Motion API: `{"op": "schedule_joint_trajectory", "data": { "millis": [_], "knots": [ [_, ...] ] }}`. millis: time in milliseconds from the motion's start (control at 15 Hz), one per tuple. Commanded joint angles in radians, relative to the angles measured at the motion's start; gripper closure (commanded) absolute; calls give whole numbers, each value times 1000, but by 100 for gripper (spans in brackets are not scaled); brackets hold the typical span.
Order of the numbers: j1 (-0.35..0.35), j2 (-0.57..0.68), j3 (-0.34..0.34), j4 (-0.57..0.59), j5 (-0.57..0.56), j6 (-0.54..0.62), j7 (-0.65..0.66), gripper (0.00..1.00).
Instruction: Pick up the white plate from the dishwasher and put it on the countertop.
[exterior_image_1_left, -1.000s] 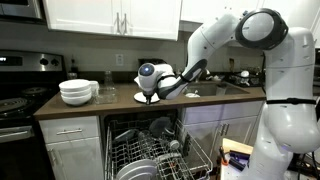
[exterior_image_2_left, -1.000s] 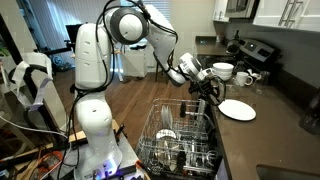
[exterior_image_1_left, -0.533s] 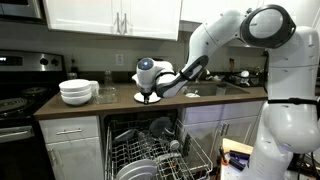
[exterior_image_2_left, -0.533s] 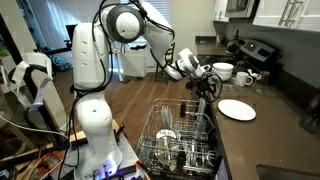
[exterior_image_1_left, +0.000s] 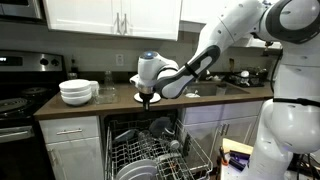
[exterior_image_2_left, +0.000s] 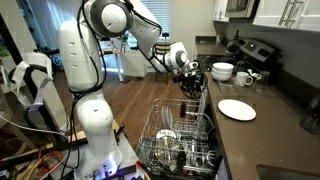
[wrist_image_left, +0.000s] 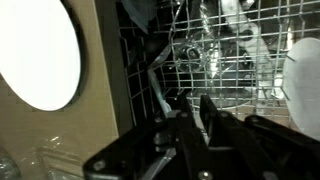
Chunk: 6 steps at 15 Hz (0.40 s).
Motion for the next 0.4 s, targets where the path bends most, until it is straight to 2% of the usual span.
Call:
{"op": "schedule_joint_trajectory", "data": {
  "millis": [0, 67, 133, 333],
  "knots": [
    [25, -73, 18, -87, 136, 8, -141, 57],
    [34, -83, 22, -101, 148, 1, -152, 49],
    [31, -35, 11, -52, 102, -2, -90, 67],
    [41, -55, 17, -79, 118, -2, -103, 49]
  ]
}}
